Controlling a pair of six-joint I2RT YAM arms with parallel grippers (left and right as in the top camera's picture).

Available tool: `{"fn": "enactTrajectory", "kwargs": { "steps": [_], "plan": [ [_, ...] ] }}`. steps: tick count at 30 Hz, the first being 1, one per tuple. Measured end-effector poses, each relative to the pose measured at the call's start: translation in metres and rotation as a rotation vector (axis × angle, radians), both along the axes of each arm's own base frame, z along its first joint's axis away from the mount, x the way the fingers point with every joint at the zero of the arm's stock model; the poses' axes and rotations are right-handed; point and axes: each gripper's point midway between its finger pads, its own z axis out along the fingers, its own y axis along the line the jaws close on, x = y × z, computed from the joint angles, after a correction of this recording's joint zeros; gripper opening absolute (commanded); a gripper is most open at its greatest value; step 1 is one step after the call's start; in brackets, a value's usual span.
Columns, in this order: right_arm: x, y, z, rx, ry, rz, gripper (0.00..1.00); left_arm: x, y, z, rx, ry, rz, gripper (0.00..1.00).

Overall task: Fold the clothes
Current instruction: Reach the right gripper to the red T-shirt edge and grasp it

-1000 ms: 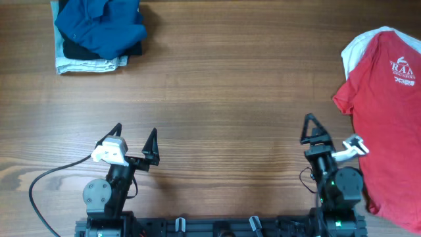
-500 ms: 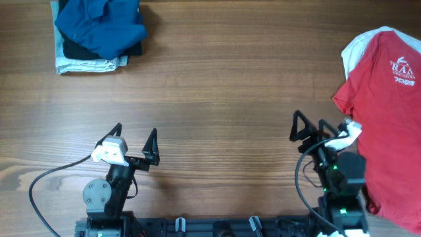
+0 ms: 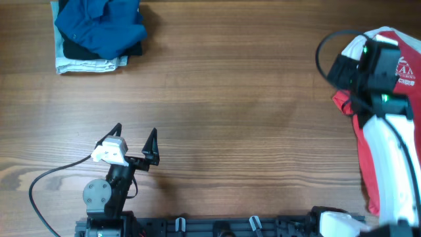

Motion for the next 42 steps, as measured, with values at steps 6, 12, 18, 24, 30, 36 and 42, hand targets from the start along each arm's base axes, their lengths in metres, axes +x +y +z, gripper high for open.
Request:
{"fn": "enactTrajectory", "kwargs": {
  "steps": [6,12,18,24,30,36,42],
  "plan": [
    [0.031,-0.028,-0.047,-0.137,0.127,-0.022,0.86,0.0,0.0,0.0,0.0,0.0,0.0,1.0],
    [0.039,-0.038,-0.123,-0.183,0.325,0.007,0.81,0.0,0.0,0.0,0.0,0.0,0.0,1.0],
    [0.044,-0.032,-0.156,-0.172,0.388,0.078,0.6,0.0,0.0,0.0,0.0,0.0,0.0,1.0],
    [0.048,-0.033,-0.162,-0.102,0.361,0.103,0.56,0.0,0.0,0.0,0.0,0.0,0.0,1.0],
    [0.045,-0.034,-0.182,0.043,0.365,0.172,0.54,0.0,0.0,0.0,0.0,0.0,0.0,1.0],
    [0.046,-0.026,-0.185,0.081,0.359,0.209,0.64,0.0,0.0,0.0,0.0,0.0,0.0,1.0],
    [0.043,-0.026,-0.187,0.078,0.376,0.217,0.56,0.0,0.0,0.0,0.0,0.0,0.0,1.0]
  ]
}}
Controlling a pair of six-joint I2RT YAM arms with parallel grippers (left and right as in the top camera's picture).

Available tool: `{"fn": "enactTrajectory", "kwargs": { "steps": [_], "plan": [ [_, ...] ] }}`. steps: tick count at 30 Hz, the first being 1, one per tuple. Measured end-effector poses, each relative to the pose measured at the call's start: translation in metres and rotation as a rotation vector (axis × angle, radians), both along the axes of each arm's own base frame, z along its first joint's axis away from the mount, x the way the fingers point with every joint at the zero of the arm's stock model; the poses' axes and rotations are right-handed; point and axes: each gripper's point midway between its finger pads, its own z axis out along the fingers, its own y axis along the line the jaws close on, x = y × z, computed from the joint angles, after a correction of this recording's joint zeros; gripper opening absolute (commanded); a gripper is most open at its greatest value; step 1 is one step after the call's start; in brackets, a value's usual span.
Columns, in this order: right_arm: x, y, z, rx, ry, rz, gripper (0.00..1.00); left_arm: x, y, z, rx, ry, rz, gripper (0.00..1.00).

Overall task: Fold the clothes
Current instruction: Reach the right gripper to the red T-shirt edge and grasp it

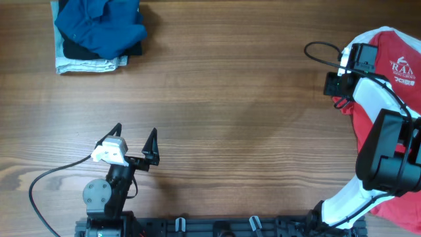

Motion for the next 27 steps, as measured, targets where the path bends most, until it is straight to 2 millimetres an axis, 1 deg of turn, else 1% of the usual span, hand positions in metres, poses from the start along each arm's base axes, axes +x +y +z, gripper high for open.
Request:
{"fn": "enactTrajectory", "kwargs": {
  "steps": [4,6,7,10,11,14,15,16,22,23,24,25,26,27],
  "plan": [
    [-0.002,-0.002,-0.006,0.004,0.014,-0.006,0.56,0.0,0.0,0.0,0.0,0.0,0.0,1.0],
    [-0.006,-0.009,-0.015,0.009,0.033,-0.025,0.57,0.0,0.0,0.0,0.0,0.0,0.0,1.0],
    [-0.009,-0.013,-0.019,0.012,0.044,-0.035,0.57,0.0,0.0,0.0,0.0,0.0,0.0,1.0],
    [-0.006,-0.018,-0.02,0.014,0.033,-0.047,0.54,0.0,0.0,0.0,0.0,0.0,0.0,1.0],
    [-0.005,-0.018,-0.02,0.014,0.031,-0.047,0.49,0.0,0.0,0.0,0.0,0.0,0.0,1.0],
    [-0.004,-0.019,-0.021,0.016,0.028,-0.051,0.25,0.0,0.0,0.0,0.0,0.0,0.0,1.0],
    [-0.004,-0.019,-0.021,0.017,0.029,-0.052,0.12,0.0,0.0,0.0,0.0,0.0,0.0,1.0],
    [-0.004,-0.019,-0.022,0.02,0.029,-0.058,0.05,0.0,0.0,0.0,0.0,0.0,0.0,1.0],
    [-0.007,-0.018,-0.022,0.041,0.036,-0.103,0.04,0.0,0.0,0.0,0.0,0.0,0.0,1.0],
    [-0.007,-0.018,-0.017,0.046,0.024,-0.12,0.04,0.0,0.0,0.0,0.0,0.0,0.0,1.0],
    [-0.005,-0.018,-0.007,0.048,0.003,-0.132,0.04,0.0,0.0,0.0,0.0,0.0,0.0,1.0],
    [0.0,-0.02,0.019,0.042,-0.063,-0.148,0.04,0.0,0.0,0.0,0.0,0.0,0.0,1.0],
    [0.003,-0.019,0.041,0.043,-0.116,-0.154,0.04,0.0,0.0,0.0,0.0,0.0,0.0,1.0],
    [0.006,-0.015,0.072,0.064,-0.193,-0.154,0.04,0.0,0.0,0.0,0.0,0.0,0.0,1.0]
  ]
}}
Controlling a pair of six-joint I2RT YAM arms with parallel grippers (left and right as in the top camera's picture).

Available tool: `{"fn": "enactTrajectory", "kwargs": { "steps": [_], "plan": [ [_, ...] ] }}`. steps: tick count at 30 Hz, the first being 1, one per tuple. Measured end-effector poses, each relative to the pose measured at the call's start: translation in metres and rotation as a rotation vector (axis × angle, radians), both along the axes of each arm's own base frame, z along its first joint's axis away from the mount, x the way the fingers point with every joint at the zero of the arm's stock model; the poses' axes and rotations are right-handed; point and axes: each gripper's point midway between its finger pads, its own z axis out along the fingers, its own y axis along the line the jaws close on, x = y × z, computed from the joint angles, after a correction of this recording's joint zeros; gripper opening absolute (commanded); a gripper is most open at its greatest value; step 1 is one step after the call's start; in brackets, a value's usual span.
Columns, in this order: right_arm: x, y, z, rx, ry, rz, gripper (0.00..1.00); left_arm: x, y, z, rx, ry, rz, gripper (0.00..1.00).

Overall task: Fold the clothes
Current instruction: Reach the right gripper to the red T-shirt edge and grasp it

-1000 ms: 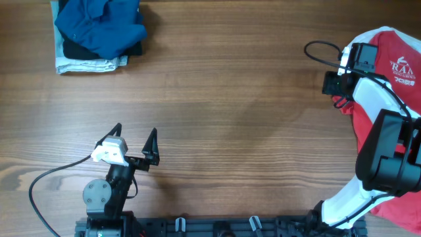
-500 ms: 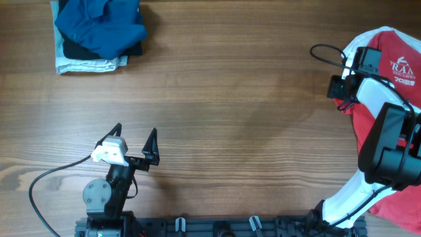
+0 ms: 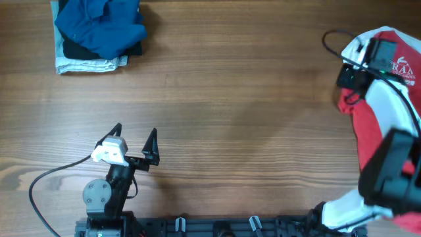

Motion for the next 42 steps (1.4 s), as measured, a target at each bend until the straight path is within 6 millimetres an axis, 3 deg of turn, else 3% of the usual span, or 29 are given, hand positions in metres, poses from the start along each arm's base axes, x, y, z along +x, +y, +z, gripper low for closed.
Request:
{"fn": "enactTrajectory", "kwargs": {
  "steps": [3,4,6,8,10,12,13,14,16,20,23,29,30,32,33,42],
  "plan": [
    [0.003,0.02,0.072,0.064,-0.19,0.038,0.04,0.0,0.0,0.0,0.0,0.0,0.0,1.0],
    [-0.002,0.031,0.09,0.087,-0.223,0.062,0.1,0.0,0.0,0.0,0.0,0.0,0.0,1.0],
    [-0.01,0.045,0.099,0.103,-0.216,0.078,0.26,0.0,0.0,0.0,0.0,0.0,0.0,1.0],
    [-0.016,0.045,0.087,0.103,-0.168,0.055,0.38,0.0,0.0,0.0,0.0,0.0,0.0,1.0],
    [-0.018,0.039,0.058,0.097,-0.088,0.024,0.48,0.0,0.0,0.0,0.0,0.0,0.0,1.0],
    [-0.019,0.037,0.021,0.111,0.006,0.007,0.53,0.0,0.0,0.0,0.0,0.0,0.0,1.0],
    [-0.019,0.035,0.001,0.119,0.053,-0.004,0.64,0.0,0.0,0.0,0.0,0.0,0.0,1.0],
    [-0.022,0.035,-0.02,0.128,0.106,-0.012,0.69,0.0,0.0,0.0,0.0,0.0,0.0,1.0],
    [-0.026,0.031,-0.052,0.126,0.177,-0.033,0.7,0.0,0.0,0.0,0.0,0.0,0.0,1.0],
    [-0.032,0.025,-0.087,0.106,0.263,-0.059,0.74,0.0,0.0,0.0,0.0,0.0,0.0,1.0],
    [-0.03,0.019,-0.096,0.092,0.264,-0.076,0.75,0.0,0.0,0.0,0.0,0.0,0.0,1.0],
    [-0.031,0.002,-0.096,0.096,0.243,-0.123,0.71,0.0,0.0,0.0,0.0,0.0,0.0,1.0],
    [-0.03,0.002,-0.096,0.094,0.243,-0.124,0.63,0.0,0.0,0.0,0.0,0.0,0.0,1.0],
    [-0.026,0.001,-0.097,0.091,0.233,-0.124,0.3,0.0,0.0,0.0,0.0,0.0,0.0,1.0],
    [-0.024,0.0,-0.098,0.09,0.226,-0.124,0.06,0.0,0.0,0.0,0.0,0.0,0.0,1.0],
    [-0.017,0.0,-0.096,0.134,0.186,-0.166,0.04,0.0,0.0,0.0,0.0,0.0,0.0,1.0]
  ]
}}
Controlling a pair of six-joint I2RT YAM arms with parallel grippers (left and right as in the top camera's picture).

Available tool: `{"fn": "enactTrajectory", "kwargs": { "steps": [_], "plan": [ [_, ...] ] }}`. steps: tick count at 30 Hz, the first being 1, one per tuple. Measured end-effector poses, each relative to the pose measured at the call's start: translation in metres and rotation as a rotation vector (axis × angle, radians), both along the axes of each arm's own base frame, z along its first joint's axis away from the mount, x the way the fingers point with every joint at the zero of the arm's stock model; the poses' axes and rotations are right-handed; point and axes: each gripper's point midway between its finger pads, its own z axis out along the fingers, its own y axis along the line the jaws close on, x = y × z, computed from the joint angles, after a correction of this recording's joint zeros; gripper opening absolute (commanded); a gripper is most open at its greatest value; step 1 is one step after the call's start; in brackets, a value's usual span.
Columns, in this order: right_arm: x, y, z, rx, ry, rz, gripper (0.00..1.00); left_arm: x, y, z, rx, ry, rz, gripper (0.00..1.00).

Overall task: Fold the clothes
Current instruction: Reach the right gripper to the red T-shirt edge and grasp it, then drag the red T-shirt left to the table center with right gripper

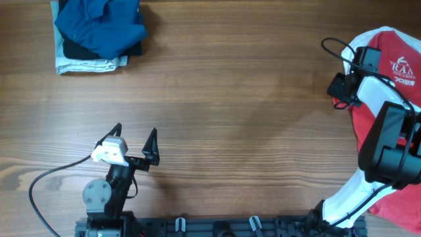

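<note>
A red and white garment (395,62) with white lettering lies crumpled at the table's right edge, partly out of view. My right gripper (341,89) sits low at the garment's left edge, fingers pointing left. Its jaws are hidden by the black wrist, so I cannot tell whether they hold cloth. The right arm (378,141) lies across the garment. My left gripper (135,140) rests near the front left, open and empty, far from the garment.
At the back left corner lies a pile of clothes (97,31): a blue shirt on dark and pale folded pieces. A black cable (39,191) loops beside the left arm's base. The mounting rail (217,226) runs along the front edge.
My right gripper has shifted a little left and toward the front, from over the garment's upper left part to its left edge. The garment looks about the same. The left arm has not moved.
My right gripper was first over the garment's upper left corner. It then stood at the left edge, then back over the cloth, and now at the left edge again. The garment has stayed crumpled at the right edge, and the left arm has not moved.
</note>
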Motion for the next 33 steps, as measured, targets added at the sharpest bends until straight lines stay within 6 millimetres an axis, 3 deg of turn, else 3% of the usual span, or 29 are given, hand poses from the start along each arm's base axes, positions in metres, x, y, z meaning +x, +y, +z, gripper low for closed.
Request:
{"fn": "enactTrajectory", "kwargs": {
  "steps": [1,4,5,8,16,20,23,29,31,33],
  "plan": [
    [0.003,0.006,0.003,0.045,-0.031,0.015,0.04,0.0,0.0,0.0,0.0,0.0,0.0,1.0],
    [0.031,0.042,0.047,0.232,-0.237,0.127,0.04,0.0,0.0,0.0,0.0,0.0,0.0,1.0],
    [0.038,0.056,0.076,0.29,-0.321,0.171,0.04,0.0,0.0,0.0,0.0,0.0,0.0,1.0],
    [0.037,0.07,0.121,0.33,-0.416,0.222,0.04,0.0,0.0,0.0,0.0,0.0,0.0,1.0],
    [-0.002,0.095,0.268,0.283,-0.71,0.315,0.04,0.0,0.0,0.0,0.0,0.0,0.0,1.0],
    [-0.028,0.121,0.319,0.316,-0.828,0.387,0.04,0.0,0.0,0.0,0.0,0.0,0.0,1.0],
    [-0.036,0.159,0.328,0.395,-0.833,0.468,0.04,0.0,0.0,0.0,0.0,0.0,0.0,1.0],
    [-0.059,0.292,0.319,0.575,-0.732,0.755,0.04,0.0,0.0,0.0,0.0,0.0,0.0,1.0],
    [-0.066,0.323,0.312,0.574,-0.7,0.793,0.04,0.0,0.0,0.0,0.0,0.0,0.0,1.0],
    [-0.071,0.338,0.31,0.556,-0.692,0.807,0.04,0.0,0.0,0.0,0.0,0.0,0.0,1.0]
  ]
}}
